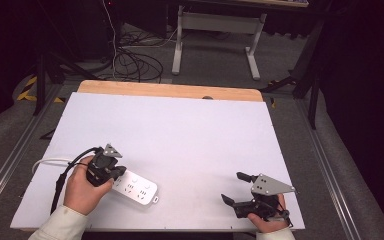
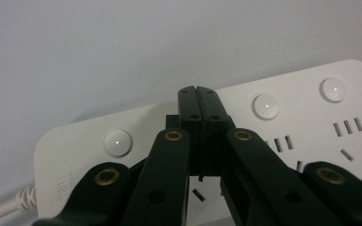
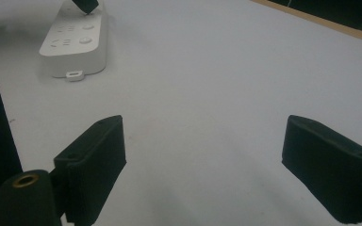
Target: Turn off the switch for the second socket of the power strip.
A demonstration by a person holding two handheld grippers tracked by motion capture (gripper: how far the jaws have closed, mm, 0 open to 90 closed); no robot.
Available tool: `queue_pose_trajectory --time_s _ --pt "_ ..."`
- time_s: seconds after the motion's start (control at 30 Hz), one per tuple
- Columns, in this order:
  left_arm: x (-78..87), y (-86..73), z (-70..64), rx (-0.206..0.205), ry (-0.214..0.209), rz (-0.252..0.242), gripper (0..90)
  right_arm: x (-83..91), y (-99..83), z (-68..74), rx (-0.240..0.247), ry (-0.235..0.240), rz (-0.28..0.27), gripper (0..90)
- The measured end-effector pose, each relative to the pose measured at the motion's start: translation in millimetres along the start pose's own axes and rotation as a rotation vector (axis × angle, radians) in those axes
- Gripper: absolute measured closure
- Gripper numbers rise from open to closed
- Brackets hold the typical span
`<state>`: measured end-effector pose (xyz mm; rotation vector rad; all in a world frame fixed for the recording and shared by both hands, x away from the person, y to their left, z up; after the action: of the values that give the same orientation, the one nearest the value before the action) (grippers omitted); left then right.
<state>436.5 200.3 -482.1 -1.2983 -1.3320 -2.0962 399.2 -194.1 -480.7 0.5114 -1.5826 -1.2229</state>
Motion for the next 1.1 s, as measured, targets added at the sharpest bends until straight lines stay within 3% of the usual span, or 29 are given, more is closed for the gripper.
queue_pose_trajectory --time_s 0.53,1.1 --pt "-1.8 -0.1 -1.6 -0.01 0.024 0.002 90.0 -0.5 -0.2 -0.1 -0.001 -0.001 0.004 14.6" --pt "-3.5 -1.3 -2.0 -0.002 0.021 0.002 90.0 -0.2 -0.3 0.0 0.002 -0.004 0.008 14.7"
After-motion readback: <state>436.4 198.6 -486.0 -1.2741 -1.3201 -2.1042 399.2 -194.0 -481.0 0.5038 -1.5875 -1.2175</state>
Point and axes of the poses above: each handheld gripper's, and its own axes: x roughly backward along the jaws, y roughly out of its top, z roughly to its left, the point moved 5 cm from there along -x, roughly forward along the jaws, and after that the axes turned 11 degrees about y, right-handed, at the moved point
